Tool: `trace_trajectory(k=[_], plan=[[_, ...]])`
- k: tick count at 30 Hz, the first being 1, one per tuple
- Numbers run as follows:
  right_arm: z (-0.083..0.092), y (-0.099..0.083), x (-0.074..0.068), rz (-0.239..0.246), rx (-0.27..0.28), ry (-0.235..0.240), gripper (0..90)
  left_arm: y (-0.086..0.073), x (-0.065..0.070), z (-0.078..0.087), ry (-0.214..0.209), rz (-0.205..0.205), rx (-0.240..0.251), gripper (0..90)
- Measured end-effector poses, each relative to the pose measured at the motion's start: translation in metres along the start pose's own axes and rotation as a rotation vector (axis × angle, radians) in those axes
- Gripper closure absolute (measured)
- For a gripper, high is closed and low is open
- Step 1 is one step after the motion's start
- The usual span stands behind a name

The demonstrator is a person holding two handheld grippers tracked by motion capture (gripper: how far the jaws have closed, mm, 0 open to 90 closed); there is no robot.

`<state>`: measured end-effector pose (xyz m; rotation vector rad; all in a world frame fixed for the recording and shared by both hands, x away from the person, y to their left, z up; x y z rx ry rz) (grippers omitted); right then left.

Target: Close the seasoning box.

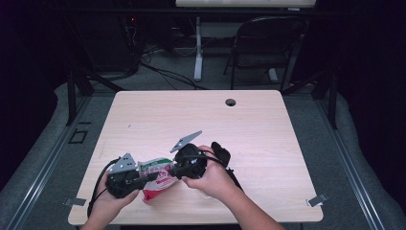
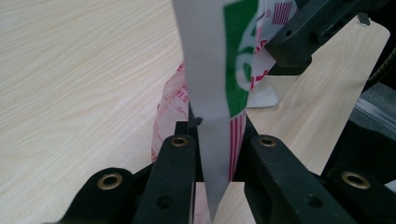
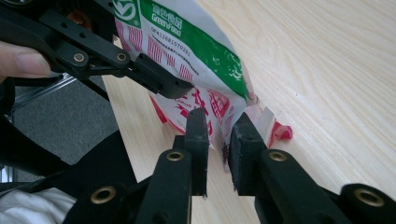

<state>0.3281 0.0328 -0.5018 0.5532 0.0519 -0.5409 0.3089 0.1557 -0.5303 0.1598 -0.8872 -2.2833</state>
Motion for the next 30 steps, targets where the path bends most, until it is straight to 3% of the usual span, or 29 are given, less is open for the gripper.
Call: trace_trajectory(k=[4, 13, 17, 23, 25, 30], plan=[[-0.004, 0.0, 0.001, -0.006, -0.021, -0.004, 89.9, 0.0, 0.0, -0.001, -0.007, 0.001, -0.002, 82.0], [-0.004, 0.0, 0.004, -0.023, -0.033, 0.02, 90.0, 0.001, 0.0, 0.0, -0.011, -0.008, -0.006, 83.2], [-0.004, 0.002, 0.004, -0.044, -0.029, 0.027, 90.0, 0.006, -0.001, -0.001, 0.038, -0.043, -0.01, 89.9], [0.007, 0.009, 0.006, -0.044, -0.004, -0.017, 90.0, 0.019, -0.001, -0.002, 0.123, -0.102, 0.031, 90.0], [0.011, 0.009, 0.006, -0.038, 0.001, -0.03, 90.0, 0.022, 0.0, -0.003, 0.131, -0.114, 0.043, 90.0], [0.016, 0.004, 0.007, -0.026, -0.006, -0.066, 90.0, 0.023, 0.003, -0.008, 0.069, -0.107, 0.047, 87.1]])
Point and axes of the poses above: each handheld gripper's, and its own axes: z roughly backward along the jaws, y roughly out of its top, x roughly to its right, the point moved 8 cm from there along -z, roughly forward along the jaws, and after that the axes turned 12 degrees about -x, right-handed, at the moved point
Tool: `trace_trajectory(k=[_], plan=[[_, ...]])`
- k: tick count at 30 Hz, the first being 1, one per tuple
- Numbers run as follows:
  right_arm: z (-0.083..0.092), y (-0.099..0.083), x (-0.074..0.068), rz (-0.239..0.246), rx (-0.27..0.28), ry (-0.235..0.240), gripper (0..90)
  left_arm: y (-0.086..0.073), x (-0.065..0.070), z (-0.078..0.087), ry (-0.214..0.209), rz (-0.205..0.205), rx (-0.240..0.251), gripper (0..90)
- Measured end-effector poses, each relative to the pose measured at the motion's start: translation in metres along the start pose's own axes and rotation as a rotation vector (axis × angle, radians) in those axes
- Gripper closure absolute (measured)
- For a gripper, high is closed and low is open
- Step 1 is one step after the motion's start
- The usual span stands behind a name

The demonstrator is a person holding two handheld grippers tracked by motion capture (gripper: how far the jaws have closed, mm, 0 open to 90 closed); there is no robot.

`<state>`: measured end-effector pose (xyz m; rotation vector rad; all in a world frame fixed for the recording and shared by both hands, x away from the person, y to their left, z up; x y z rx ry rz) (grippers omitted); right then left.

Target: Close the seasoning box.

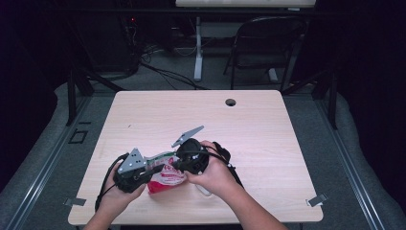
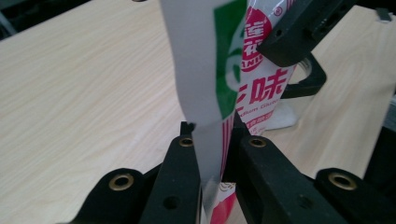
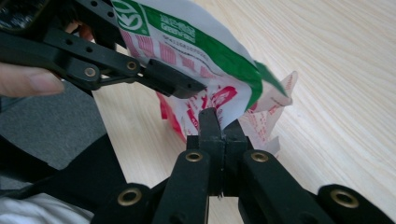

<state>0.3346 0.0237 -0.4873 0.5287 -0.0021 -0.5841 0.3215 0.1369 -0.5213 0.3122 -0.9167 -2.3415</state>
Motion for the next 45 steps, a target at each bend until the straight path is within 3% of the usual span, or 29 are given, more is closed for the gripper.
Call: trace_trajectory(k=[3, 7, 8, 9, 14, 16, 27, 37, 45], plan=[[-0.002, -0.006, 0.004, -0.013, -0.01, 0.006, 90.0, -0.004, 0.004, -0.003, -0.109, 0.021, -0.006, 72.1], [-0.001, -0.008, 0.004, -0.019, 0.001, 0.021, 90.0, -0.017, 0.005, -0.013, -0.122, 0.016, -0.03, 58.6], [-0.001, -0.008, 0.003, -0.018, 0.005, 0.021, 90.0, -0.021, 0.004, -0.016, -0.106, 0.019, -0.034, 56.1], [-0.001, -0.008, 0.002, -0.018, 0.005, 0.02, 90.0, -0.025, 0.002, -0.019, -0.1, 0.029, -0.034, 53.9], [-0.001, -0.009, 0.001, -0.011, 0.008, 0.011, 90.0, -0.032, 0.0, -0.024, -0.177, 0.122, 0.003, 46.3], [-0.001, -0.01, 0.001, -0.014, 0.018, 0.012, 90.0, -0.033, -0.001, -0.025, -0.186, 0.136, 0.006, 44.8], [0.001, -0.025, 0.0, -0.026, 0.029, 0.027, 90.0, -0.047, 0.002, -0.041, -0.195, 0.175, -0.046, 36.5], [0.001, -0.035, -0.003, -0.042, 0.055, 0.038, 90.0, -0.057, 0.01, -0.062, -0.191, 0.139, -0.083, 31.4], [0.001, -0.037, -0.003, -0.045, 0.068, 0.046, 90.0, -0.062, 0.012, -0.073, -0.216, 0.154, -0.107, 29.0]])
Point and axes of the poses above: each handheld gripper's, and its own axes: z roughly backward along the jaws, y roughly out of its top, x roughly to its right, the point moved 8 cm from there along -z, roughly forward along the jaws, and after that the axes turned 12 degrees about -x, right-handed, at the moved point
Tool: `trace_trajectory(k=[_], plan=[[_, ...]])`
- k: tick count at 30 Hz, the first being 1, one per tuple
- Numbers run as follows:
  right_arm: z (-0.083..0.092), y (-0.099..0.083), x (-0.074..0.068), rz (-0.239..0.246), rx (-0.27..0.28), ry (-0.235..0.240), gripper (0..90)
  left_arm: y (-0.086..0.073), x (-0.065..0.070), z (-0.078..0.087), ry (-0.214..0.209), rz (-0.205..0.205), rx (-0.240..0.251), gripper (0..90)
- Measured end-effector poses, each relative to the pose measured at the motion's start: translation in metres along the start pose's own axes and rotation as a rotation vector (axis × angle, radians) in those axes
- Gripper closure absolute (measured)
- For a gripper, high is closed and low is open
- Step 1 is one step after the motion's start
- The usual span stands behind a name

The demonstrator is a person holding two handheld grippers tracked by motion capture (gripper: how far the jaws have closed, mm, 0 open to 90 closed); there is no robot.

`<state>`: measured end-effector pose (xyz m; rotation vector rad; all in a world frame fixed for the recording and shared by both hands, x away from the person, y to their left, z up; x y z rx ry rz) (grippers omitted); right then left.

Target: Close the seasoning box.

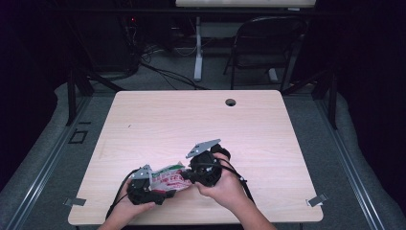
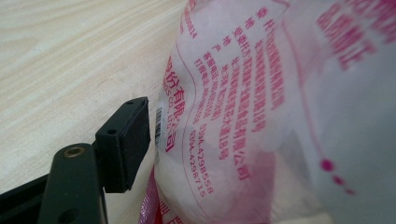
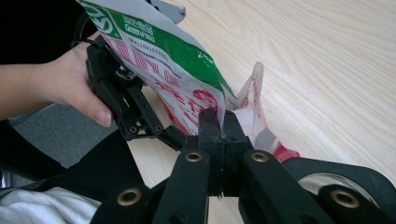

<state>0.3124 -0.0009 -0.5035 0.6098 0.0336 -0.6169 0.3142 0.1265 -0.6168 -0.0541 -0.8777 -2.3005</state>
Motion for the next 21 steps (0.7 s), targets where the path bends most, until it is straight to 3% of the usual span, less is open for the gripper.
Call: trace_trajectory(k=[7, 16, 21], plan=[[-0.001, 0.0, 0.0, 0.0, -0.002, -0.001, 90.0, -0.002, -0.001, -0.008, 0.0, -0.003, -0.008, 29.0], [-0.002, 0.0, 0.0, 0.004, -0.003, 0.005, 90.0, -0.007, -0.003, -0.015, -0.03, 0.01, -0.011, 29.1], [-0.003, 0.0, 0.0, 0.012, -0.01, 0.01, 90.0, -0.011, -0.003, -0.018, 0.013, -0.033, -0.039, 31.0]])
Point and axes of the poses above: each handheld gripper's, and its own axes: z roughly backward along the jaws, y roughly out of its top, x roughly to its right, the point moved 8 cm from there along -z, roughly forward along the jaws, and after that the axes turned 12 degrees about -x, right-handed, at the moved point
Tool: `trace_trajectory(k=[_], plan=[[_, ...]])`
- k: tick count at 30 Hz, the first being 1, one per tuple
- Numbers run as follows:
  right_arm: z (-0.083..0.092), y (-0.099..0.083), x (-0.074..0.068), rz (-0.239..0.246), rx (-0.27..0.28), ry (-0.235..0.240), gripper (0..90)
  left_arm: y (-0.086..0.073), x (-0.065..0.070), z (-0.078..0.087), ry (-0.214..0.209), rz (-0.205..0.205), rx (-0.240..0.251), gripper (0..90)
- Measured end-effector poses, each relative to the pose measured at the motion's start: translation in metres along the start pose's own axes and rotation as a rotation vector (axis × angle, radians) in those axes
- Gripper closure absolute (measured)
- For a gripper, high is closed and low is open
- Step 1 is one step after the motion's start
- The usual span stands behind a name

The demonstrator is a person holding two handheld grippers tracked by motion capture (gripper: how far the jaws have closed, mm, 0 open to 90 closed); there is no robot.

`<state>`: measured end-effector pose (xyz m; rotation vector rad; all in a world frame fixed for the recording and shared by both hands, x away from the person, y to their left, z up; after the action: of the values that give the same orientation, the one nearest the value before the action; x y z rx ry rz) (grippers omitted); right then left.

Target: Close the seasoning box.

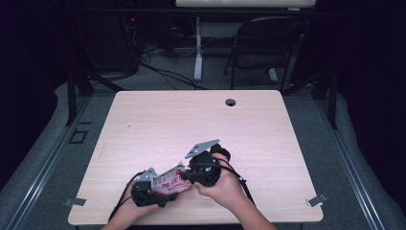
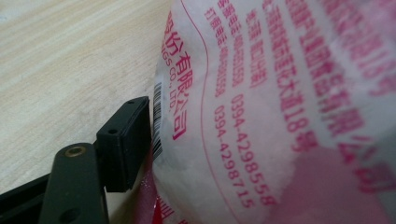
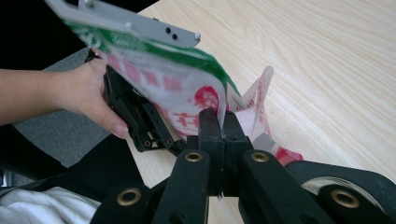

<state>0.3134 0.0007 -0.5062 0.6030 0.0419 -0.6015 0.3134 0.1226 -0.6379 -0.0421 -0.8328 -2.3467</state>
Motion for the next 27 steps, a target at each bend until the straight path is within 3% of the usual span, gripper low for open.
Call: trace_trajectory(k=[12, 18, 27], plan=[[-0.0003, 0.0023, 0.0008, -0.007, 0.016, 0.007, 90.0, -0.001, -0.0021, -0.0002, 0.025, -0.011, 0.017, 30.7], [-0.0014, 0.0015, -0.0004, -0.006, 0.011, 0.008, 90.0, -0.0001, -0.0007, -0.0025, 0.042, -0.037, 0.032, 37.3], [-0.0006, 0.0009, 0.0004, -0.003, 0.014, 0.006, 90.0, 0.0003, -0.0023, -0.002, 0.052, -0.033, 0.04, 43.6]])
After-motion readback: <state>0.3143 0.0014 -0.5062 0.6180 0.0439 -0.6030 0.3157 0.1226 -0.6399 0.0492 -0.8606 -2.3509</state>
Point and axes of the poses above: each handheld gripper's, and its own axes: z roughly backward along the jaws, y roughly out of its top, x roughly to its right, the point moved 8 cm from there along -z, roughly forward along the jaws, and after that the axes turned 12 degrees about -x, right-handed, at the moved point
